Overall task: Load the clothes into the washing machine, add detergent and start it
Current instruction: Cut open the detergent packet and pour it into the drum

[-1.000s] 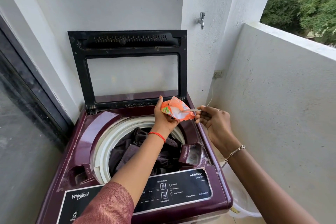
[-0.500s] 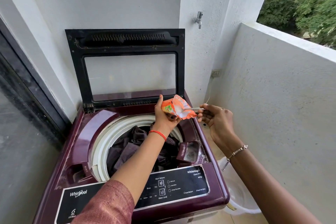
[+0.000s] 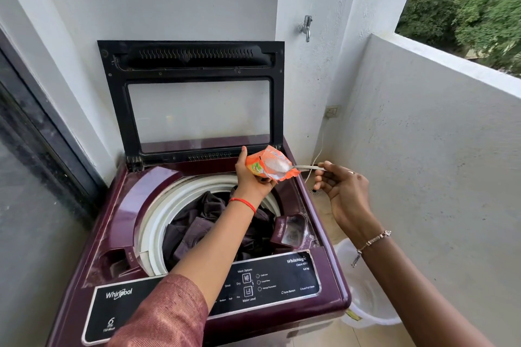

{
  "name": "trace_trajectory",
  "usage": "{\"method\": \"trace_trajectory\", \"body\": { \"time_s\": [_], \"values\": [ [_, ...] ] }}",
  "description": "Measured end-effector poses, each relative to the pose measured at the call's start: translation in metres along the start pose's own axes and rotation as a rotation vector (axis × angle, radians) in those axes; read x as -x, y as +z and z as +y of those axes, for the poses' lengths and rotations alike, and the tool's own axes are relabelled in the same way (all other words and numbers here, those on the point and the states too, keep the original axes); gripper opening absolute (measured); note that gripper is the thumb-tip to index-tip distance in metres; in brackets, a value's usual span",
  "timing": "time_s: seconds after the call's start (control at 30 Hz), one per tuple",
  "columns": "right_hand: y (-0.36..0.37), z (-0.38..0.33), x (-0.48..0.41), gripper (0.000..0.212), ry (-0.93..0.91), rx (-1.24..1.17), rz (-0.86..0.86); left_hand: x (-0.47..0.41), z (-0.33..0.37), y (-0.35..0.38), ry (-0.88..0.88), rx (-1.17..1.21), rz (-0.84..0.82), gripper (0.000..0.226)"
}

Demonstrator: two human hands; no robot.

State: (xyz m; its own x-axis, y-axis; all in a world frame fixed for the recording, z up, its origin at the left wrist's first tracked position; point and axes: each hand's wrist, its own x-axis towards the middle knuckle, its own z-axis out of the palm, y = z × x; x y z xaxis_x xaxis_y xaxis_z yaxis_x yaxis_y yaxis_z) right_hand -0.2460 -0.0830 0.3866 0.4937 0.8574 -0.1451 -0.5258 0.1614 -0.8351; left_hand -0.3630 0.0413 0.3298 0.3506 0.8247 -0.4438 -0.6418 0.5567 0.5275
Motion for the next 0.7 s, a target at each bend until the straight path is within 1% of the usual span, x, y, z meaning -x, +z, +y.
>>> {"method": "trace_trajectory", "body": {
  "time_s": [0.13,0.27,0.4,0.47,0.57,0.7],
  "values": [
    [-0.006,-0.004,0.004,0.017,-0.019,0.011,0.007,-0.001,-0.005,-0.003,-0.013,0.002,0.081,0.061],
    [-0.012,-0.006,0.008,0.018,-0.020,0.018,0.014,0.001,-0.011,-0.005,-0.034,0.030,0.081,0.061],
    [-0.023,-0.007,0.012,0.018,-0.004,0.020,0.019,0.000,-0.018,-0.011,-0.046,0.055,0.136,0.065],
    [-0.031,-0.007,0.015,0.018,0.004,0.035,0.023,-0.003,-0.020,-0.016,-0.046,0.075,0.144,0.061],
    [-0.044,-0.004,0.020,0.017,0.018,0.053,0.036,-0.005,-0.021,-0.025,-0.027,0.091,0.171,0.049],
    [-0.064,0.006,0.024,0.017,0.037,0.076,0.068,-0.006,-0.022,-0.037,-0.021,0.109,0.188,0.048]
  ]
}}
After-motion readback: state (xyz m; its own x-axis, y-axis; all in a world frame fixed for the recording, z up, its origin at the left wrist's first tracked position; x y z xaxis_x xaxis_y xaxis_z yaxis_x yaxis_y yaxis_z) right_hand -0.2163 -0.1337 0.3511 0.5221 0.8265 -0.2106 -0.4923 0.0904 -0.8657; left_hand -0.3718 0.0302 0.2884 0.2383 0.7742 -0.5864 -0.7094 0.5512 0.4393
